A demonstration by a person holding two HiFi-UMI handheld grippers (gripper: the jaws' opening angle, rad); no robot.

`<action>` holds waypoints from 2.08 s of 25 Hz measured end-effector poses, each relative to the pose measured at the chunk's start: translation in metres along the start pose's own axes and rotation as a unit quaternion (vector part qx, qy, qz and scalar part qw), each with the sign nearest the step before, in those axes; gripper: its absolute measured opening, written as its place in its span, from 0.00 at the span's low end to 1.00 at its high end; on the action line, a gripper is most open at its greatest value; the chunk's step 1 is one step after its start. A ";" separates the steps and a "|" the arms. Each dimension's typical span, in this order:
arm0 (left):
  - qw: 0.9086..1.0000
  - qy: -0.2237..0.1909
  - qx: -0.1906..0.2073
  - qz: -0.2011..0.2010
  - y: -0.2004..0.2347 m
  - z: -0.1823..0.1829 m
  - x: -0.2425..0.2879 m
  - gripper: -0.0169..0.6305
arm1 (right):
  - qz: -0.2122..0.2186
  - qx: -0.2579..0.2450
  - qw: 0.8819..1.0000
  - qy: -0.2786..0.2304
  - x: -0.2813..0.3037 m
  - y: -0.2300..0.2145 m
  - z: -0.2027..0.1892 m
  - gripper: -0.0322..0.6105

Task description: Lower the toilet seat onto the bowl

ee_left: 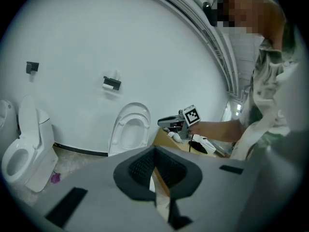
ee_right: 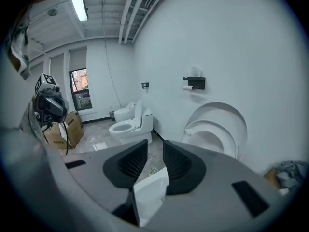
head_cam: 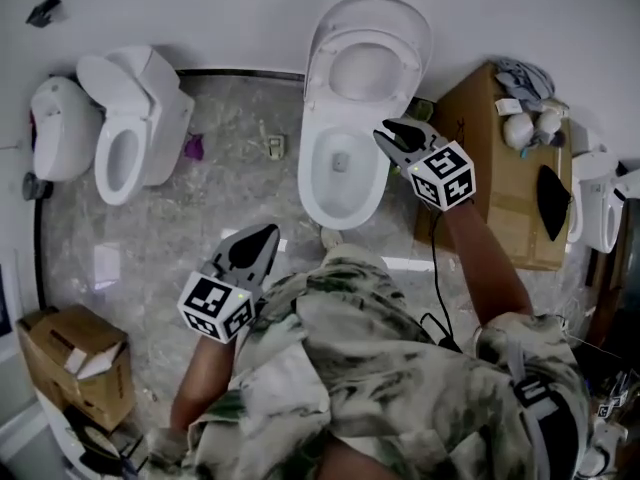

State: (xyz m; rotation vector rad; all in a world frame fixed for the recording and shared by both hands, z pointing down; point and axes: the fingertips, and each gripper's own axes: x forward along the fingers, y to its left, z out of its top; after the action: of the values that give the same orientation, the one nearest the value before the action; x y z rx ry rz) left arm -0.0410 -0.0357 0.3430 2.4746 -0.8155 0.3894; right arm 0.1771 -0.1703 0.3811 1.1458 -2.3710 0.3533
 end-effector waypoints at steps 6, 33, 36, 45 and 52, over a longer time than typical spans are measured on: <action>0.999 -0.009 -0.024 0.040 0.017 0.016 0.020 0.06 | 0.001 -0.035 0.999 0.015 0.038 -0.079 0.011 0.25; 0.989 -0.021 -0.079 0.119 0.063 0.045 0.061 0.06 | -0.007 -0.153 0.983 0.098 0.162 -0.255 0.040 0.27; 0.989 -0.017 -0.082 0.123 0.063 0.042 0.061 0.06 | -0.005 -0.166 0.980 0.113 0.169 -0.264 0.035 0.27; 0.989 -0.008 -0.082 0.124 0.066 0.038 0.064 0.06 | 0.017 -0.201 0.966 0.158 0.186 -0.277 0.021 0.27; 0.988 -0.009 -0.084 0.126 0.068 0.036 0.061 0.06 | 0.014 -0.210 0.964 0.162 0.186 -0.273 0.022 0.23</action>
State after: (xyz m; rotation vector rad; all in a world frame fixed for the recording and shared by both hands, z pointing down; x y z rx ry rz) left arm -0.0315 -0.1308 0.3629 2.2284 -1.1246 0.3703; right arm 0.2859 -0.4709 0.4657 0.7886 -2.0445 0.0338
